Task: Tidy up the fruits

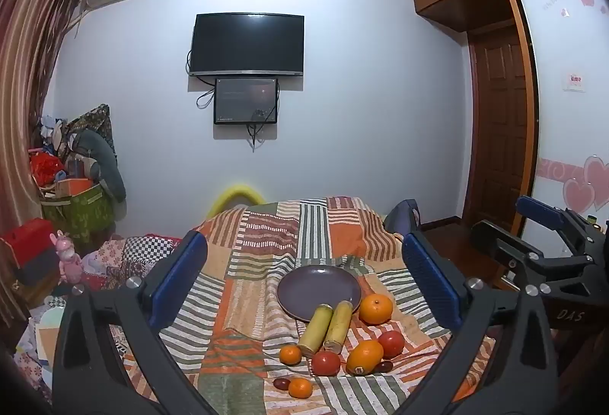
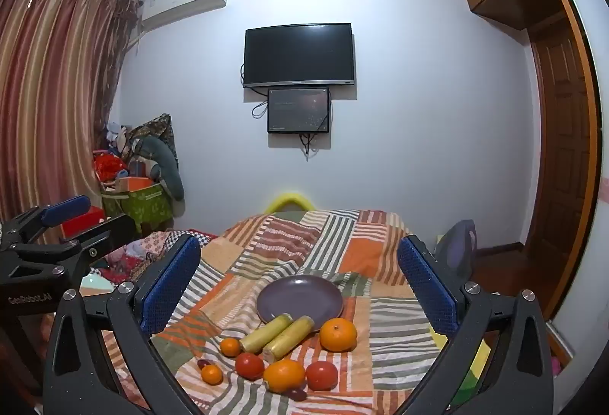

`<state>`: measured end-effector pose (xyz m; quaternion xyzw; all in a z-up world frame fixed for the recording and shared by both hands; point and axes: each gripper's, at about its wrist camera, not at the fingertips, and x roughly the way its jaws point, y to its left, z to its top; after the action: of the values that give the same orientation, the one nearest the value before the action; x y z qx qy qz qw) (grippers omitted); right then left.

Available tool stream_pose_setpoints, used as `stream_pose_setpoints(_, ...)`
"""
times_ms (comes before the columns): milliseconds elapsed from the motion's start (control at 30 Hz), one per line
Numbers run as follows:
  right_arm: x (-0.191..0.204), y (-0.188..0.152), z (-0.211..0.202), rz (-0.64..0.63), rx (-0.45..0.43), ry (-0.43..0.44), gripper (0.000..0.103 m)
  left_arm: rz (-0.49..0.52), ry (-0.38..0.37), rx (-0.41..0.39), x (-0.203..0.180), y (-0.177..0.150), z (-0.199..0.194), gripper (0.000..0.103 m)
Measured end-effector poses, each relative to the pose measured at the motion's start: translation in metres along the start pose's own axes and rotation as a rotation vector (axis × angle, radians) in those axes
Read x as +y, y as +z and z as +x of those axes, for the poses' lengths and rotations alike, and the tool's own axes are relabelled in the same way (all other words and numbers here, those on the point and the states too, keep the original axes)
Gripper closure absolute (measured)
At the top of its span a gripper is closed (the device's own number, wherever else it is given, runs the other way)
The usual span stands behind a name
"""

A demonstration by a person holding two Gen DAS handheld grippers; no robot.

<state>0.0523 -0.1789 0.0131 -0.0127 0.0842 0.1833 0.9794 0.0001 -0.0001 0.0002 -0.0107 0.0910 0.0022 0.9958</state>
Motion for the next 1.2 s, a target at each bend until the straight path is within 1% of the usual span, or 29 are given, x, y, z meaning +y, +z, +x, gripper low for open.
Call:
stream_pose_setpoints(267, 0.0019, 0.0002, -0.0002, -0.011, 0.008, 0.0, 0.0, 0.0, -0.01, -0.004, 0.0029, 0.0031, 0.0009, 0.0)
stream_pose_setpoints(300, 0.0014, 0.0011, 0.0005, -0.01, 0.008, -0.002, 0.0, -0.001, -0.007, -0.014, 0.0028, 0.0011, -0.0016, 0.0)
stream_pose_setpoints(467, 0.0015, 0.0014, -0.0015, 0.0, 0.003, -0.007, 0.0, 0.019, -0.009, -0.009, -0.0014, -0.0028, 0.0017, 0.0)
stream_pose_setpoints(1200, 0.0017, -0.0001, -0.0014, 0.003, 0.01, -0.004, 0.0, 0.005, -0.011, -0.002, 0.0006, -0.0003, 0.0033, 0.0)
